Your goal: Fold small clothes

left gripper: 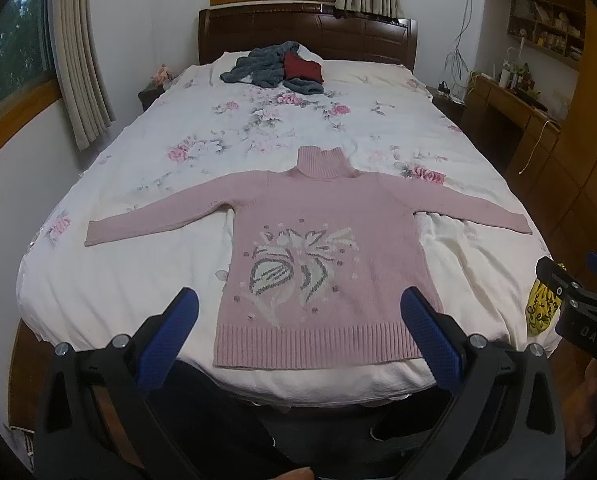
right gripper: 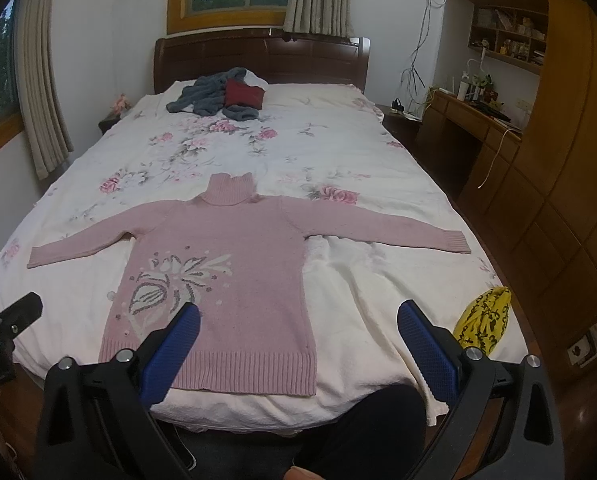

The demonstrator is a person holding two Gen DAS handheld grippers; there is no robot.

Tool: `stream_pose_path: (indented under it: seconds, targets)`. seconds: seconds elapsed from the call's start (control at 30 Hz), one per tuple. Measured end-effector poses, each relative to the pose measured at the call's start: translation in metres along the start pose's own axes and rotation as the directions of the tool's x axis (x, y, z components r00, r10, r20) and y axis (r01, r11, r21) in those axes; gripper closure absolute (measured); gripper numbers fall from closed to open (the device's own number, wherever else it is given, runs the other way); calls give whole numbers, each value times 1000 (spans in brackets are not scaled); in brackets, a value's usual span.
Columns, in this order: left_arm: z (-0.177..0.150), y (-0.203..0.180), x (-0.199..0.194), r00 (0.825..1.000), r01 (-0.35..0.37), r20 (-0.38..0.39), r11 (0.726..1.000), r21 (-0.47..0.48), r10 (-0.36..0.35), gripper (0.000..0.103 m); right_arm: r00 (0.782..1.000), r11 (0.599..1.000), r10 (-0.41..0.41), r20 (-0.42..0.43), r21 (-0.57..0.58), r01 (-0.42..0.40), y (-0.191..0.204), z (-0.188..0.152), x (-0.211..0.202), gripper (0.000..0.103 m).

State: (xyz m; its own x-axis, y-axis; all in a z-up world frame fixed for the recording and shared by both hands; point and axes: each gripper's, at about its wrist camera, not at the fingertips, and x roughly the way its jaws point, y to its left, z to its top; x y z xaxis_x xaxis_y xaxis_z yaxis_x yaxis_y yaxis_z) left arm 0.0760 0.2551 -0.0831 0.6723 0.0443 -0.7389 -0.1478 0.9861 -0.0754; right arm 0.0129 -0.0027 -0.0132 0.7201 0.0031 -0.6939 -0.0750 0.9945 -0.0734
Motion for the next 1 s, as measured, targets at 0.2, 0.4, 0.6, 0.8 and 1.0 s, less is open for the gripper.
stream_pose_path:
  seconds: [0.2,0.4,0.6,0.8,1.0]
  targets:
    - [1,2,5,1000,9,-6,1000,-8,-9,3,1000,1000,-1,-1,0,1,0,0,1,4]
    - [3,4,16,999,36,-23,999,-28,-37,3,1000,1000,-4,-6,-2,4,-1,1,5,4]
    - [6,0,34,998,61,0,998,-25,-61,3,999,999,-29,-17,-22,28,-7,8,29,4]
    - [19,-6,67,993,119,-23,993,-8,-119,3,997,997,74,-33,19,-73,-55,8,98,4]
    - [32,-29,76,993,75,83,992,99,-83,3,991,969,56,-118,245,-26,-169,12,191,25]
